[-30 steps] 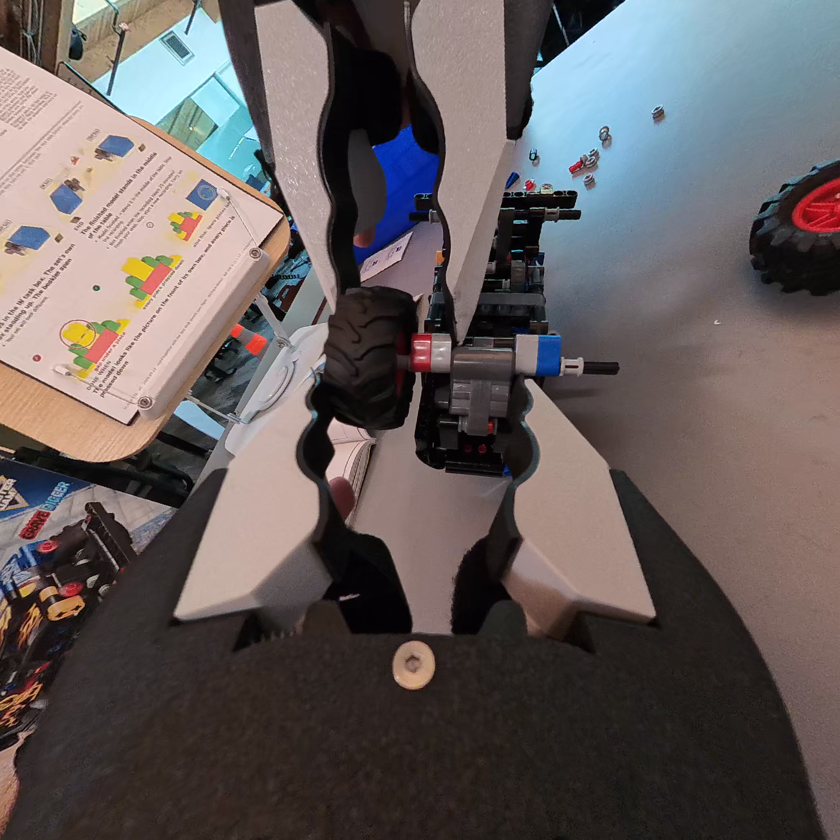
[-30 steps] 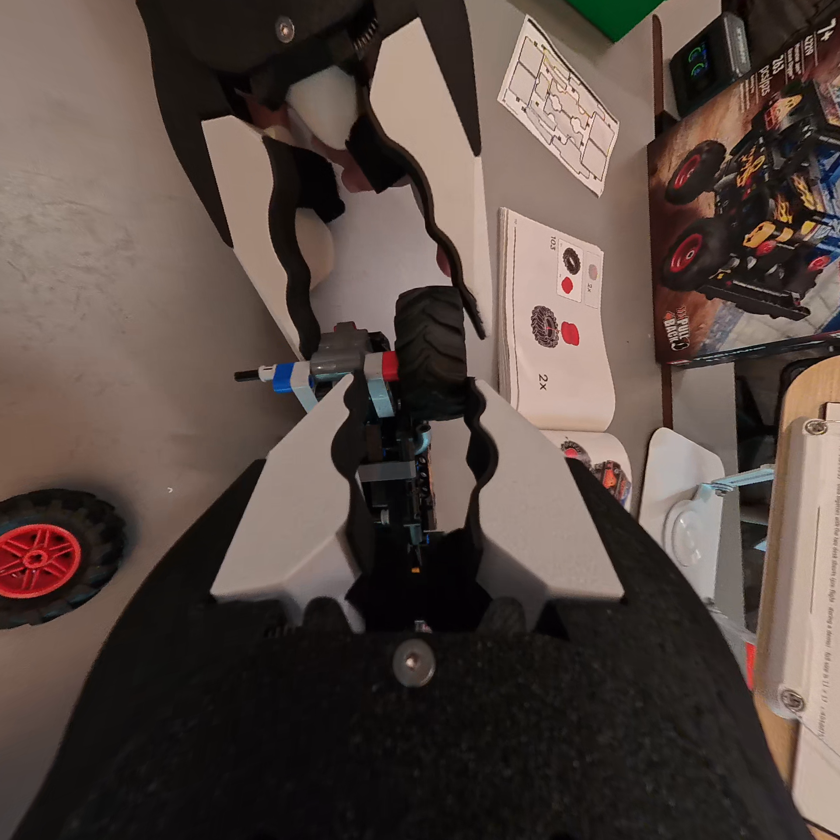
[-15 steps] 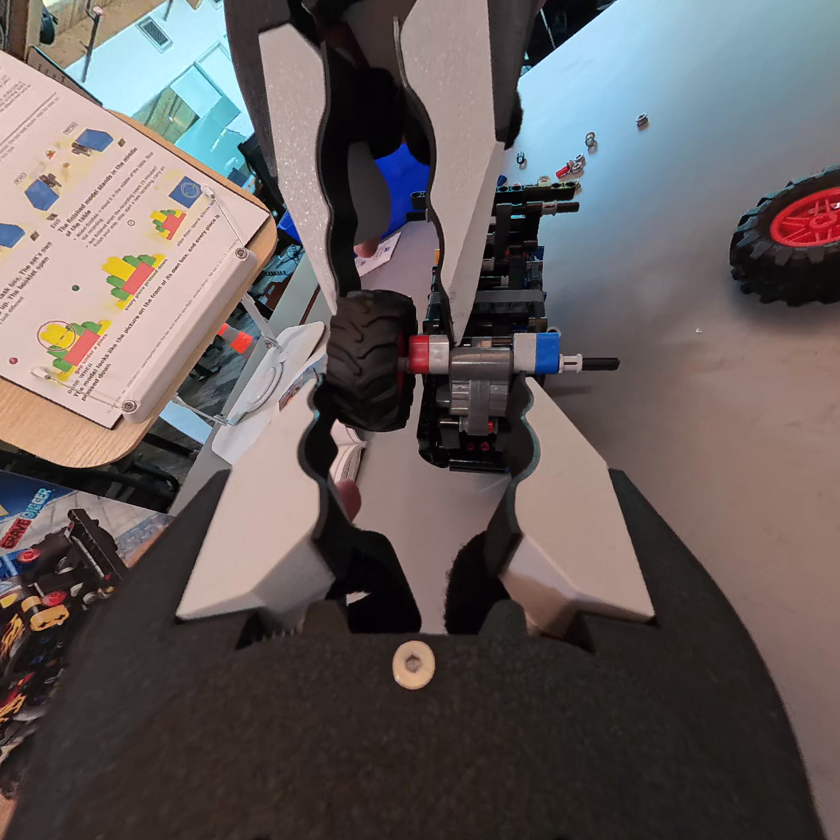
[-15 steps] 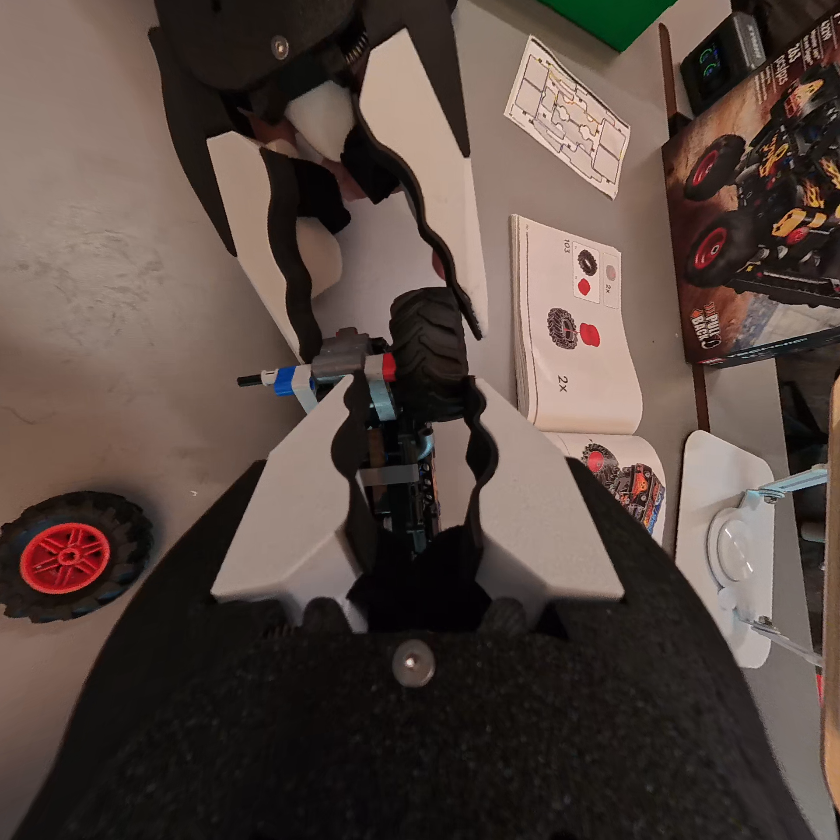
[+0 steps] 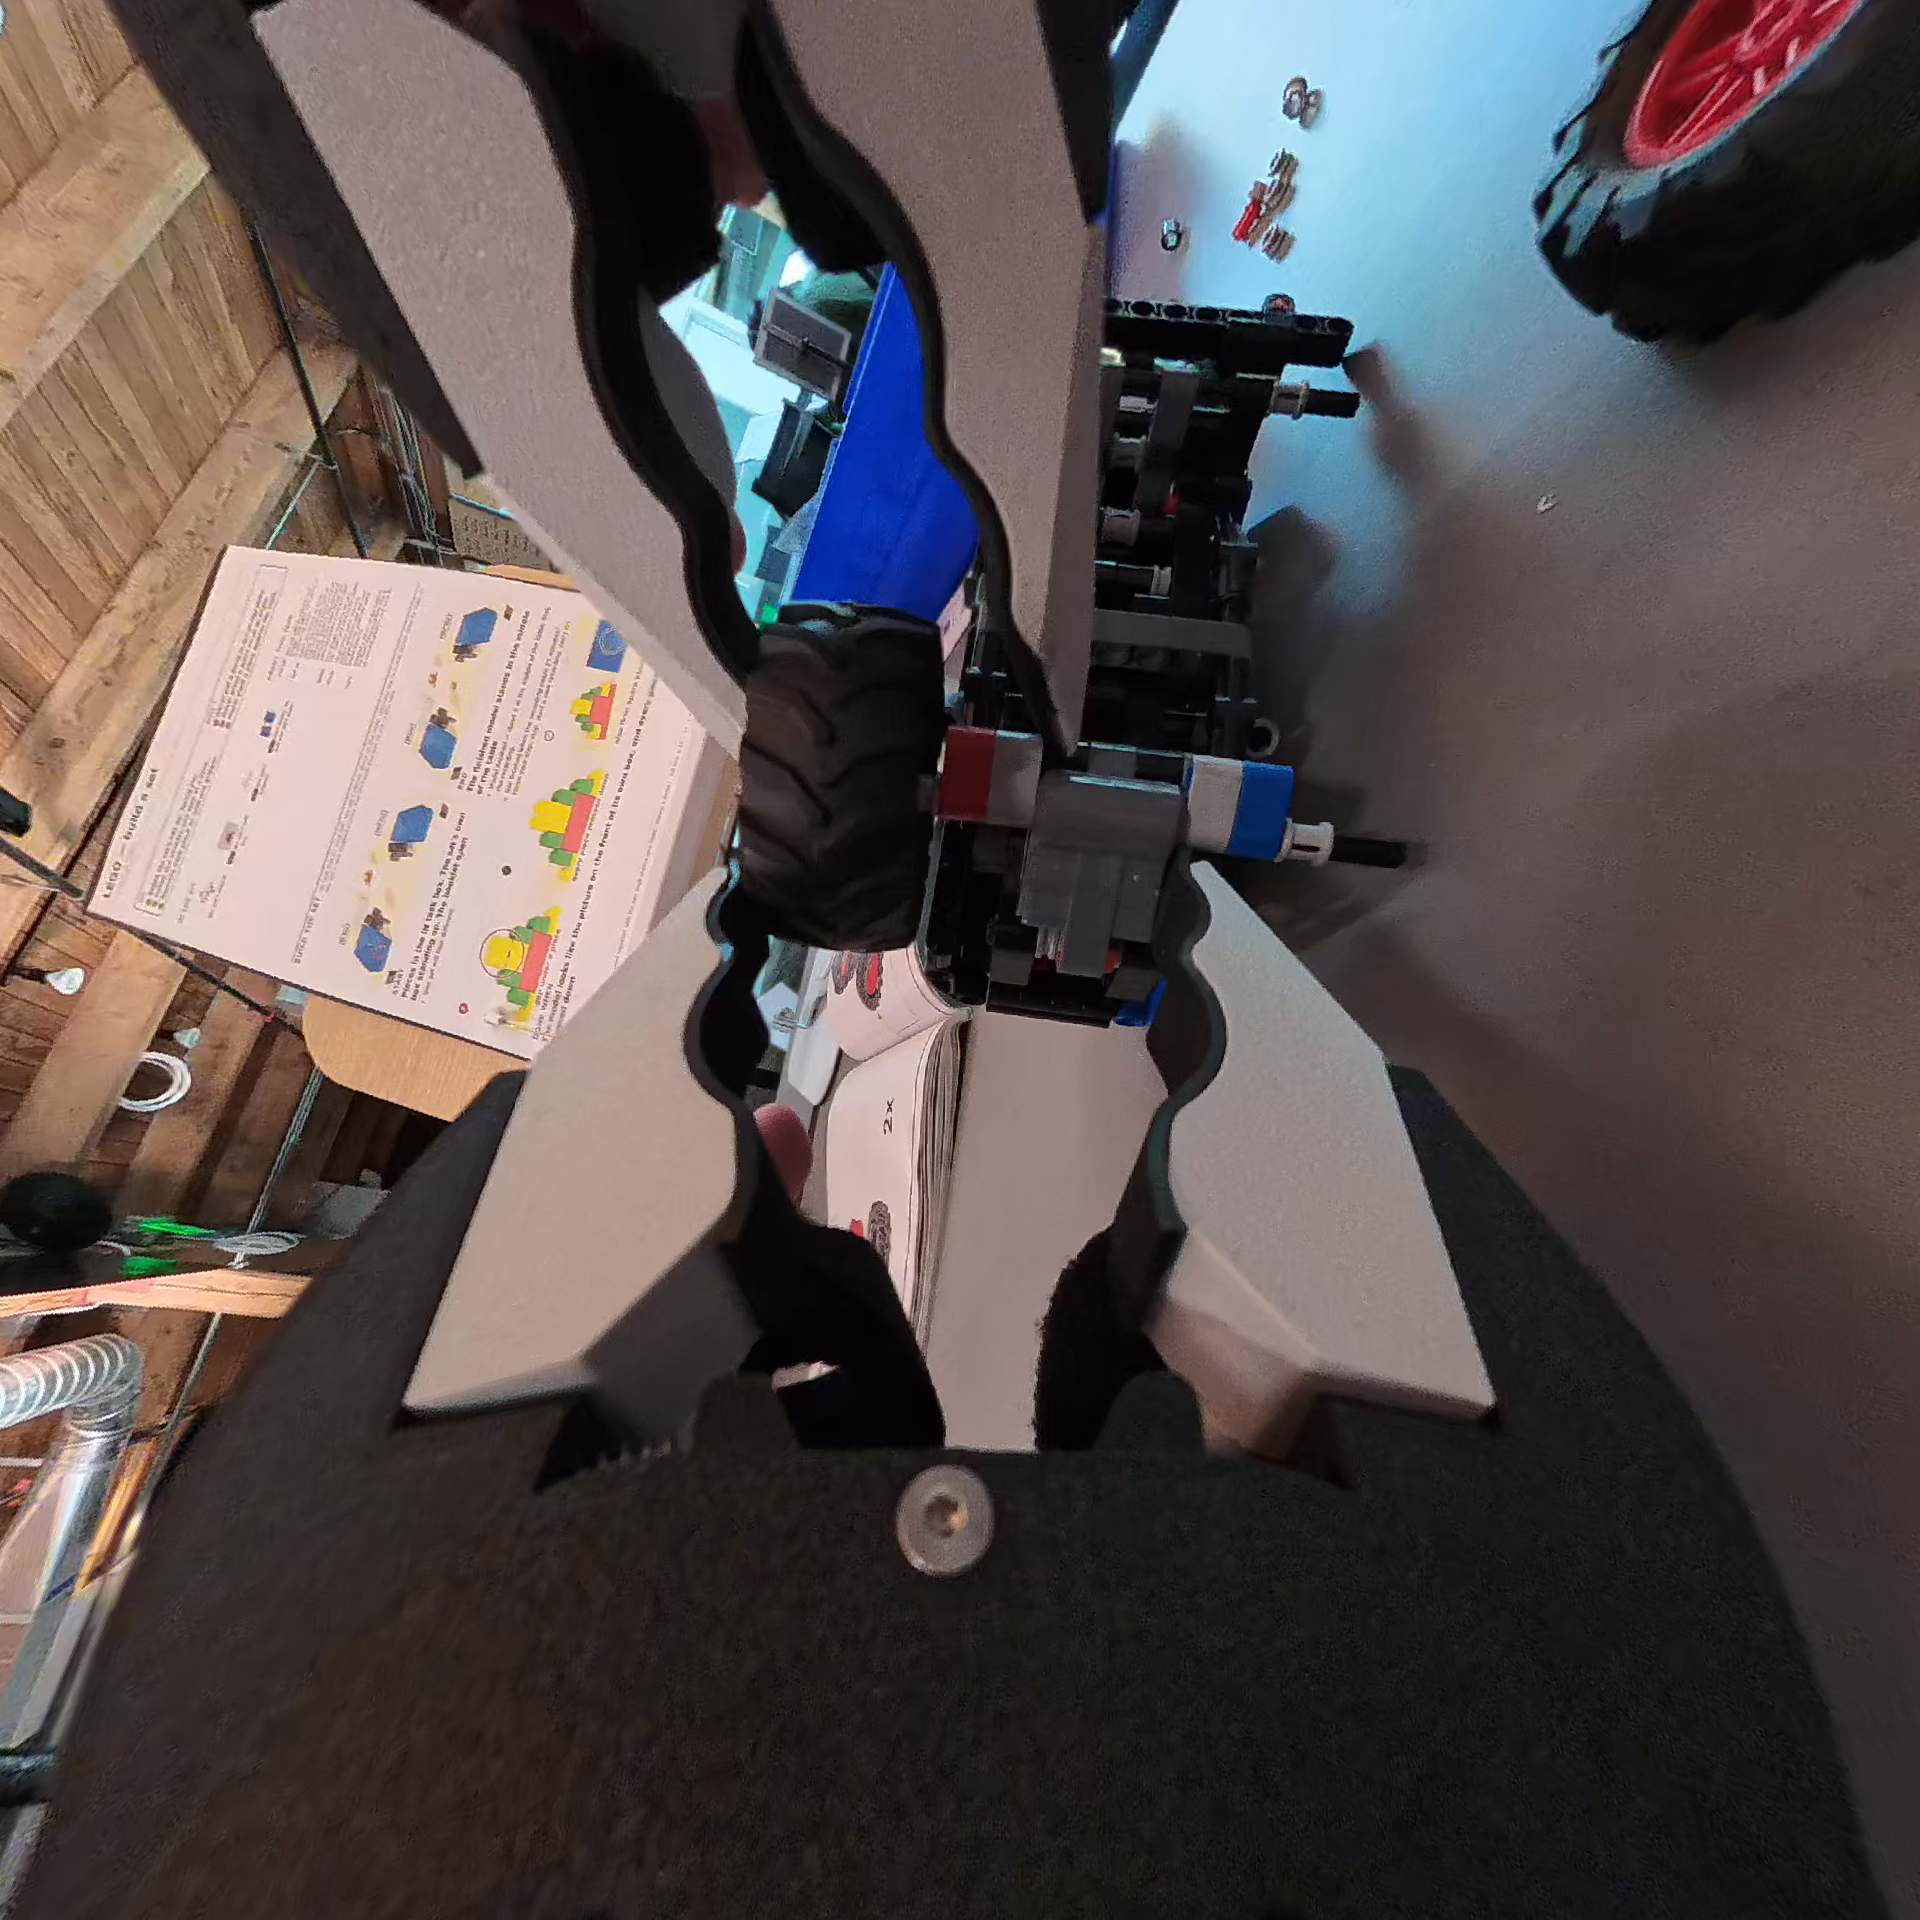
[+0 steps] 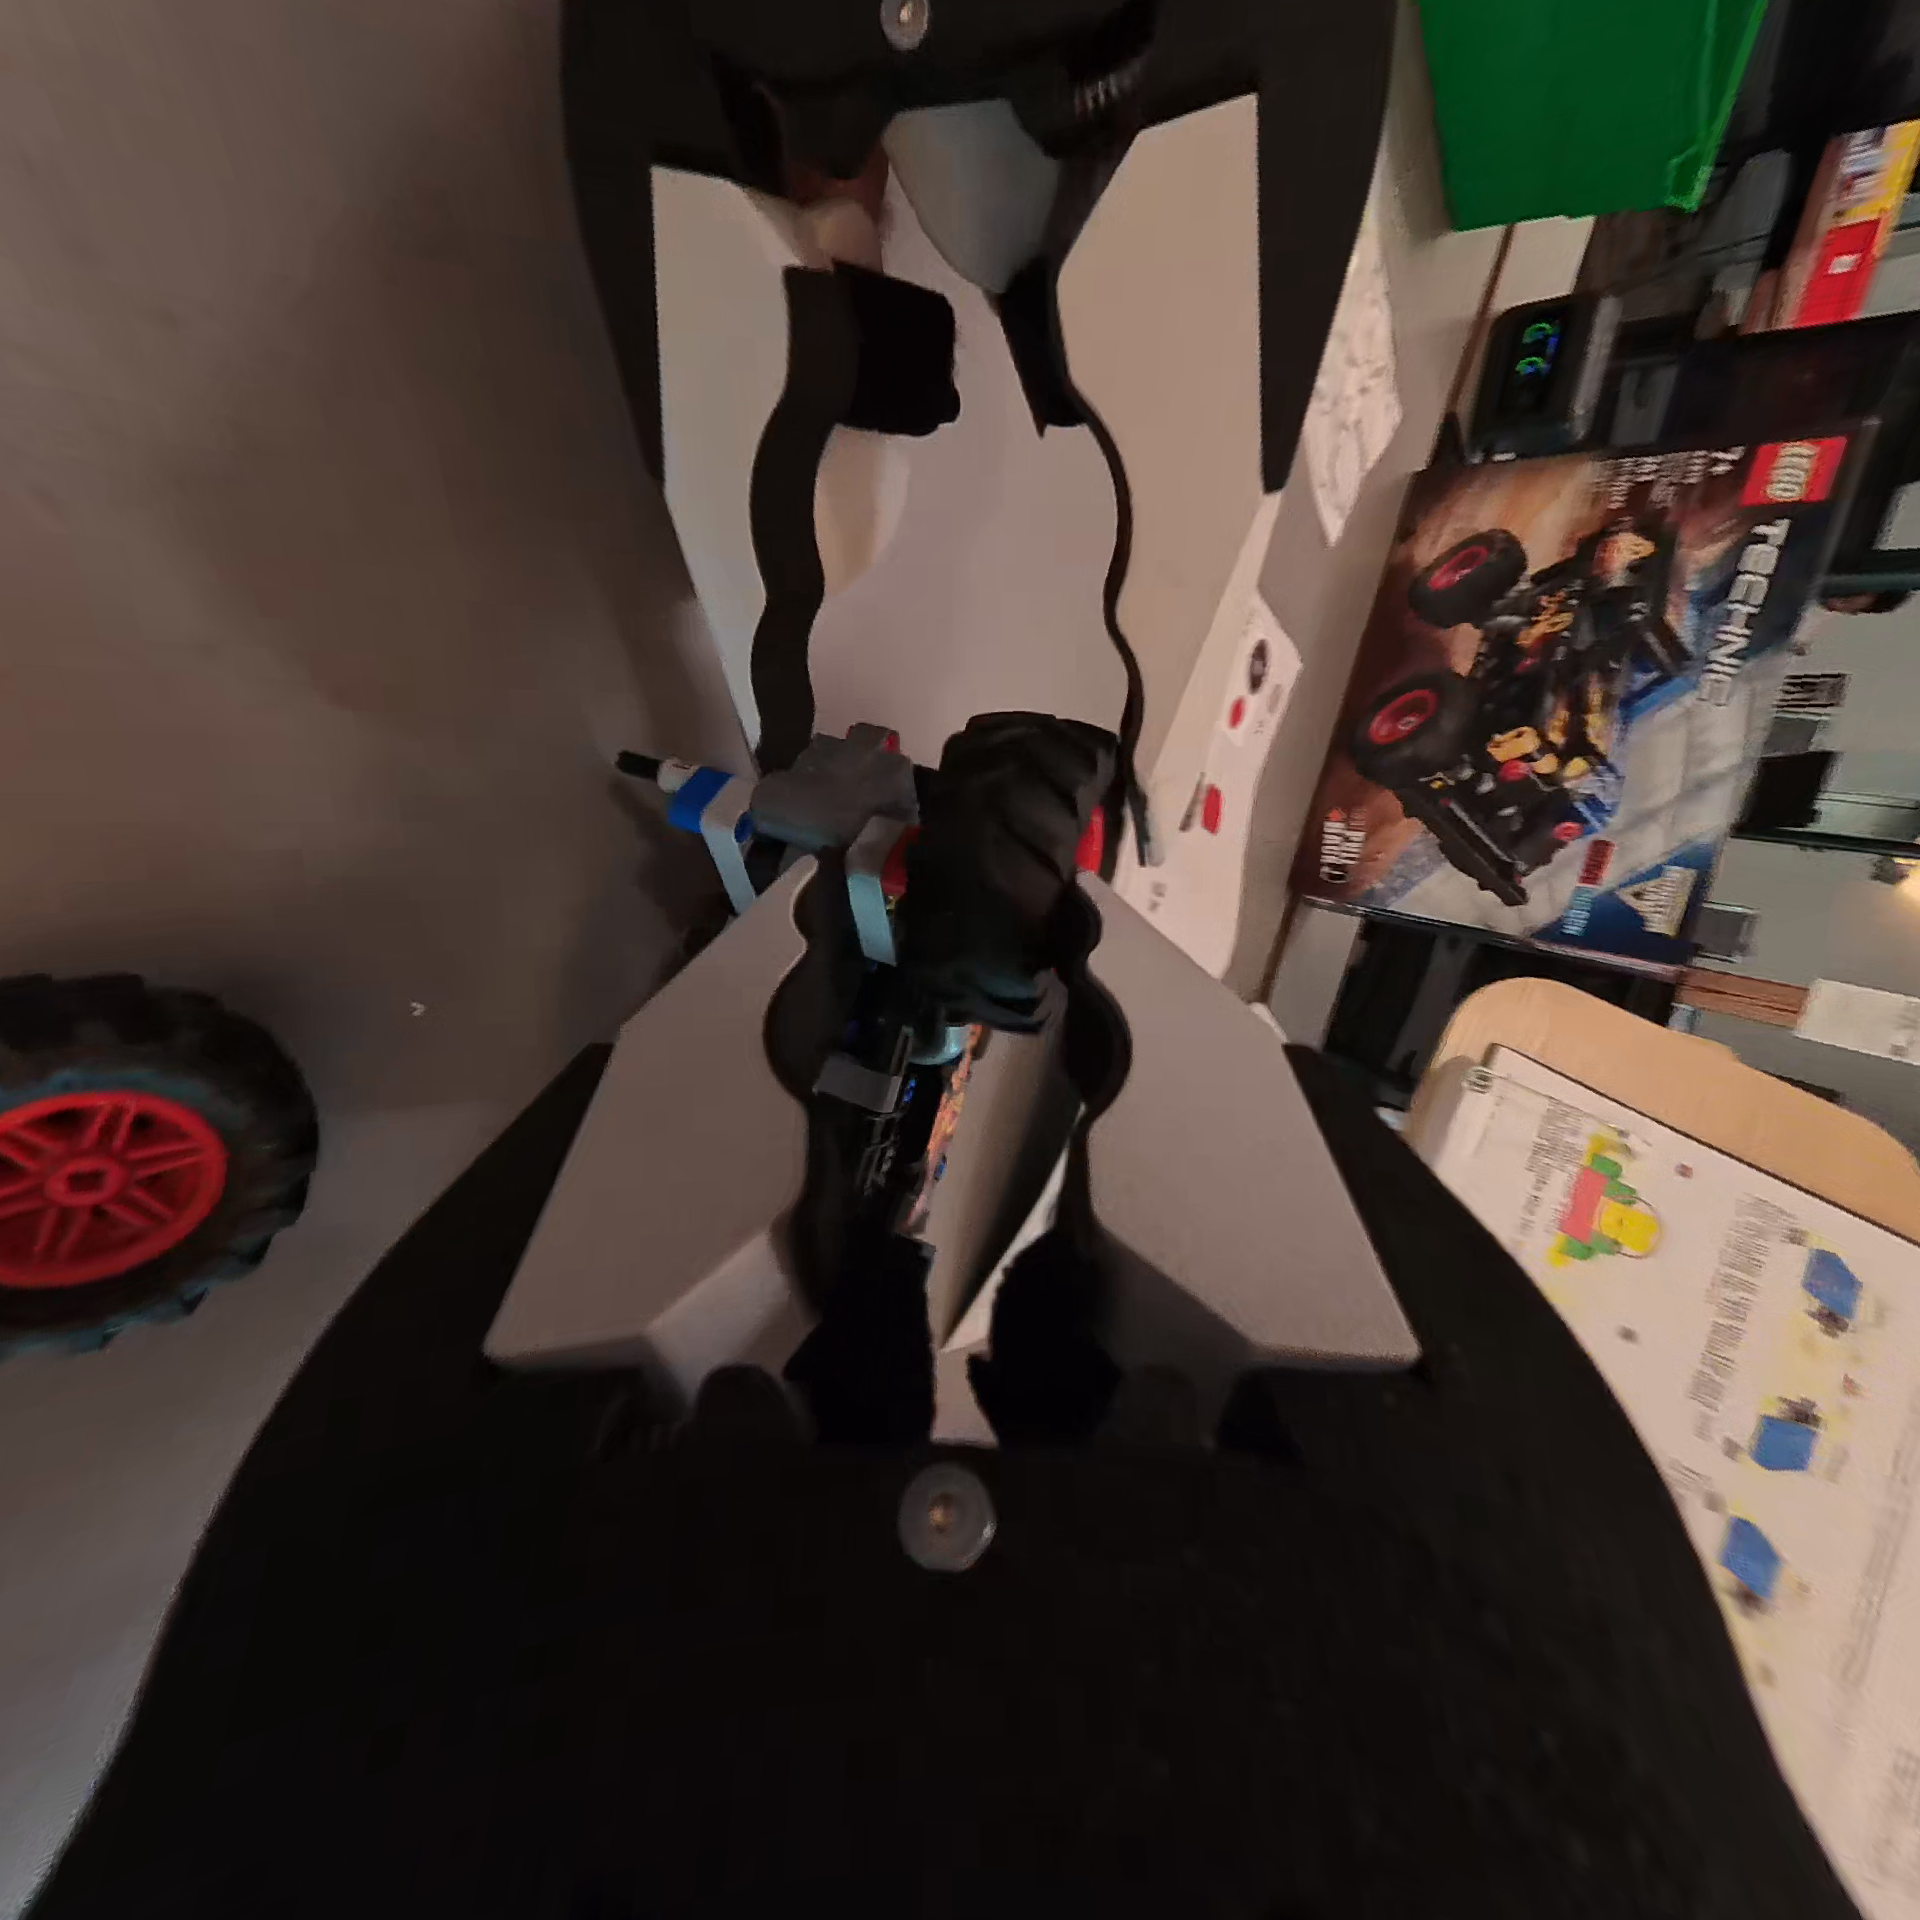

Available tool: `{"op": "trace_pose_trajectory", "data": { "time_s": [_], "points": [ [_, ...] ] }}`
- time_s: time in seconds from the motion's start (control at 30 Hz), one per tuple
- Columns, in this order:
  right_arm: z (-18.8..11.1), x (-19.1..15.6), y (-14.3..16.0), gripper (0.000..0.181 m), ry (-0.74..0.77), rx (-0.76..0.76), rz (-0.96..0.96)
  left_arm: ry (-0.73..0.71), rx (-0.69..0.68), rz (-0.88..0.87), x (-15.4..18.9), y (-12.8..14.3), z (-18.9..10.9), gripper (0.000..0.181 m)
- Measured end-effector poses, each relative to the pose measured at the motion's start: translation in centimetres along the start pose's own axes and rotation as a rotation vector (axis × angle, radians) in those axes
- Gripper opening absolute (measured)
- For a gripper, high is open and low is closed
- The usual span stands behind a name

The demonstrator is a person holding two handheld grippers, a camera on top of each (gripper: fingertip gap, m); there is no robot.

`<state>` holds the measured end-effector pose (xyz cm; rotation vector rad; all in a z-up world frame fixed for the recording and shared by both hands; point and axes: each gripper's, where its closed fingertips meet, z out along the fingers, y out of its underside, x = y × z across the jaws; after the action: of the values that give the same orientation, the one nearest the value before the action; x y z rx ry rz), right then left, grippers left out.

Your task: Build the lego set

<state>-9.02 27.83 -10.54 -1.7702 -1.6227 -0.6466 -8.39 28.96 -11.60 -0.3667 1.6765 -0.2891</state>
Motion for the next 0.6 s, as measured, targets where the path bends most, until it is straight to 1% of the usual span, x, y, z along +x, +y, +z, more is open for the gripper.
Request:
{"op": "trace_pose_trajectory", "data": {
  "time_s": [0.03,0.1,0.17,0.2,0.27,0.4,0.53,0.6],
  "points": [
    [0.2,-0.3,-0.1,0.039,-0.031,0.007,0.032,0.002,-0.009,0.004,0.2,0.1,0.1,0.074],
    [0.3,-0.3,-0.1,0.038,-0.028,0.026,0.063,0.001,-0.015,0.014,0.3,0.2,0.1,0.074],
    [0.2,-0.1,-0.5,0.027,-0.025,0.067,0.114,0.02,-0.015,0.005,0.6,0.0,0.1,0.073],
    [0.2,-0.3,-0.5,0.027,-0.046,0.082,0.135,0.035,-0.015,-0.01,0.8,-0.2,0.2,0.073],
    [0.1,-0.5,-1.1,0.027,-0.04,0.132,0.135,0.05,-0.018,-0.017,1.1,-0.2,0.3,0.072],
    [0.1,-0.6,-1.0,0.028,-0.032,0.11,0.13,0.055,-0.024,-0.021,1.3,-0.2,0.5,0.071],
    [-0.1,-0.7,-0.8,0.03,-0.067,0.096,0.134,0.052,0.001,-0.025,1.2,-0.4,0.7,0.072],
    [-0.7,-0.9,-0.7,0.034,-0.112,0.103,0.158,0.016,0.014,0.02,1.0,-0.6,0.6,0.074]
  ]
}}
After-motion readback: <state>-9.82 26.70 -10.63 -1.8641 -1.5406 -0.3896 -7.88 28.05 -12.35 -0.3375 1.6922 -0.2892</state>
